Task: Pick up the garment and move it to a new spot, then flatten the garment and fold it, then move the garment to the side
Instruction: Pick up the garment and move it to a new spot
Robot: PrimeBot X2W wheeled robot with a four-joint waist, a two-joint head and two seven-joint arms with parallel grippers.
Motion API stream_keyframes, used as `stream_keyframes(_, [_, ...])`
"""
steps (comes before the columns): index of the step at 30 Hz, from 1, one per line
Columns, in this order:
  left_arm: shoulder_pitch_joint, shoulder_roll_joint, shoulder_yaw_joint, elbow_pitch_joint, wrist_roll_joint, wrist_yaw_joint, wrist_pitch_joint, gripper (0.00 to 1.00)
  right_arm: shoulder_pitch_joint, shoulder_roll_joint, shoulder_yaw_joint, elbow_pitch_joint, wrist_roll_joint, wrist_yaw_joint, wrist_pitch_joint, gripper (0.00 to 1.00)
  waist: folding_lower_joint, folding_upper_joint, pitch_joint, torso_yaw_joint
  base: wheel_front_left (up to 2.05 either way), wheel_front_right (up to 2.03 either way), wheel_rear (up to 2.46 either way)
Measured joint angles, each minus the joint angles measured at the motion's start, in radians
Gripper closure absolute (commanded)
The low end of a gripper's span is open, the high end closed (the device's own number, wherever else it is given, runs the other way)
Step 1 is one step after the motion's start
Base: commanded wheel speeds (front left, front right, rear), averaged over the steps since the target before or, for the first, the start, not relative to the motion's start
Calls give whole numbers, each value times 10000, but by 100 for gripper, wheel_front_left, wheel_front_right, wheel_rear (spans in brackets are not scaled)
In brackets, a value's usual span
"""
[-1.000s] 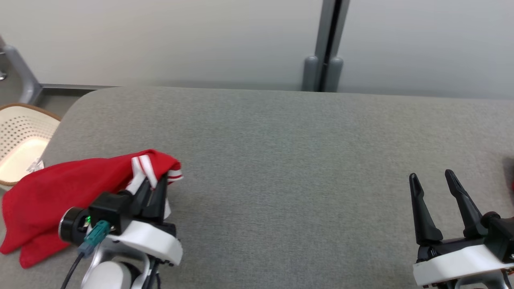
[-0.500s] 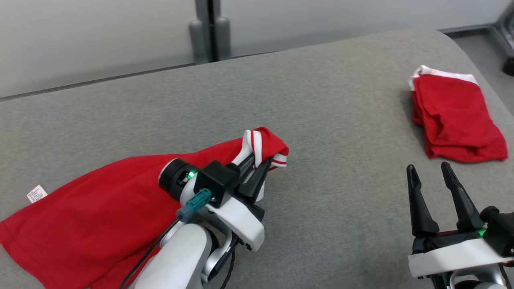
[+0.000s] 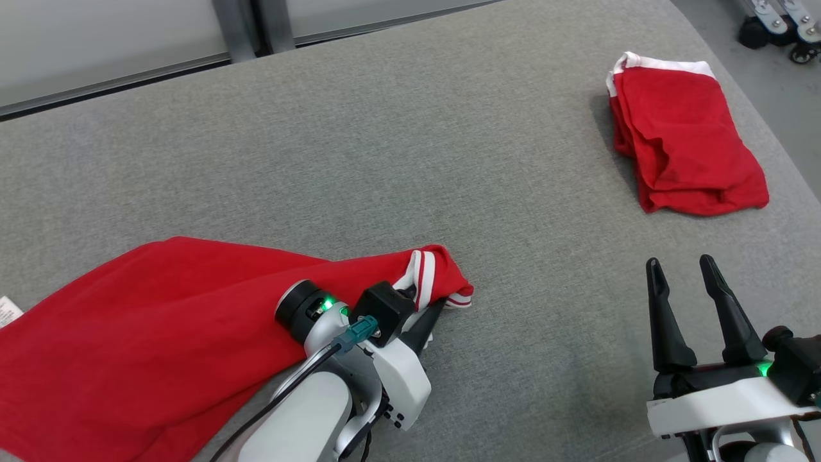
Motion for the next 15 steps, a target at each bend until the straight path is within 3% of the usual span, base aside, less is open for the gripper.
stream_keyframes(8, [123,84,-79,-364,-320,-67,-690,0,-111,2,-84,33,-224,0,104,0,0,0,-263,886,0,0,0])
stream_keyframes(15, [615,343,719,-1337,-754,543,-1384,0,-92,2,-234,-81,-408,0,316,0,0,0,-829,1716,0,0,0])
